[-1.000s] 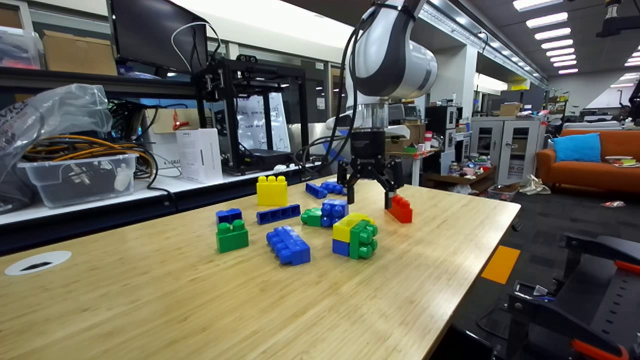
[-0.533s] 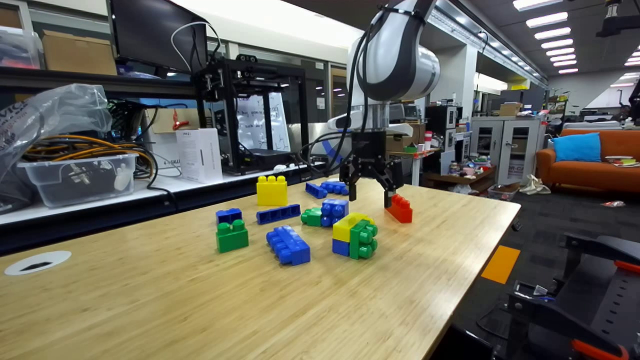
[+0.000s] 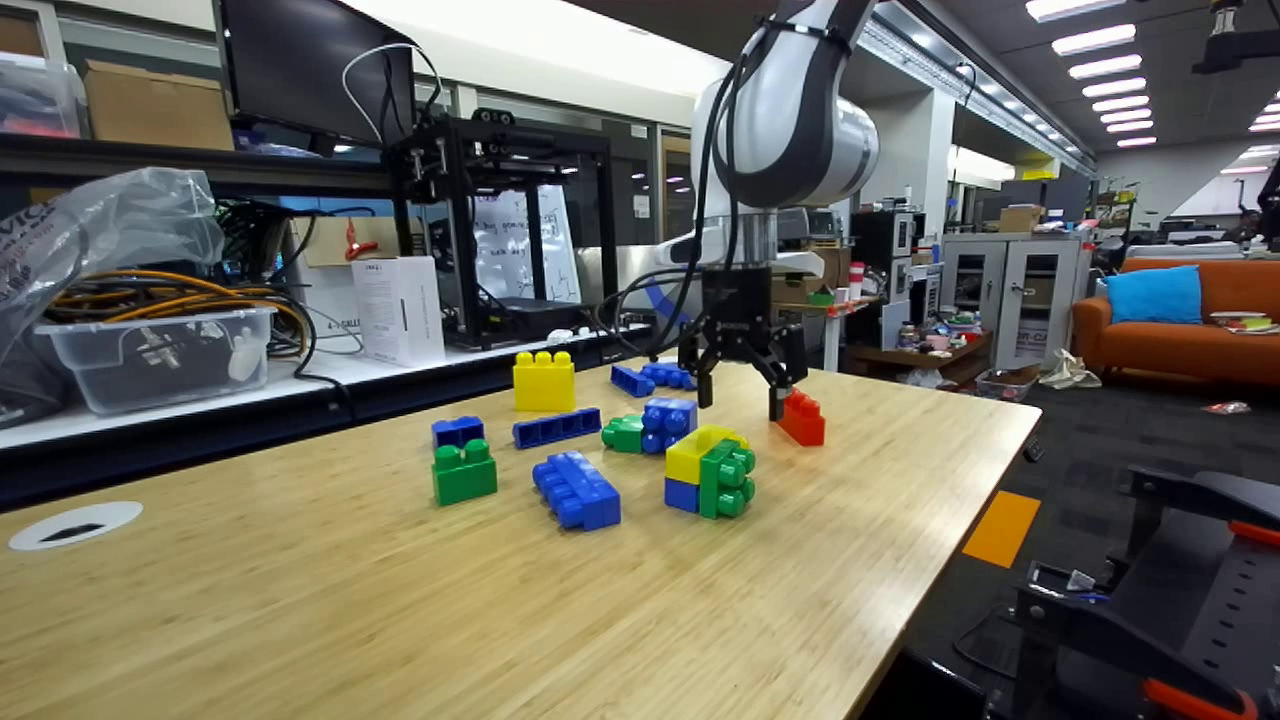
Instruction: Remove the yellow building block from the blue, green and yellow structure
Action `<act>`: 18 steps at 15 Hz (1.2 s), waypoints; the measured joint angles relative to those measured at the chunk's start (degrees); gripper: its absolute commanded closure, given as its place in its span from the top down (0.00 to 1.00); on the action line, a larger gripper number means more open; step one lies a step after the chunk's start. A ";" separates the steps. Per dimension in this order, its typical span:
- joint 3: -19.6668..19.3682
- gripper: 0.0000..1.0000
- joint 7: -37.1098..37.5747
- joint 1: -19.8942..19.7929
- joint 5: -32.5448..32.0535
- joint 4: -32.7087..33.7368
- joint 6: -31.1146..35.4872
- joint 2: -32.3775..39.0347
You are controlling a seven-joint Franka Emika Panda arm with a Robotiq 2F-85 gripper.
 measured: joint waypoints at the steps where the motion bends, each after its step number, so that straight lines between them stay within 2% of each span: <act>1: 0.07 1.00 0.00 0.00 -0.39 0.07 0.00 0.10; 18: 0.30 1.00 -0.86 0.01 -0.92 0.59 -0.22 0.38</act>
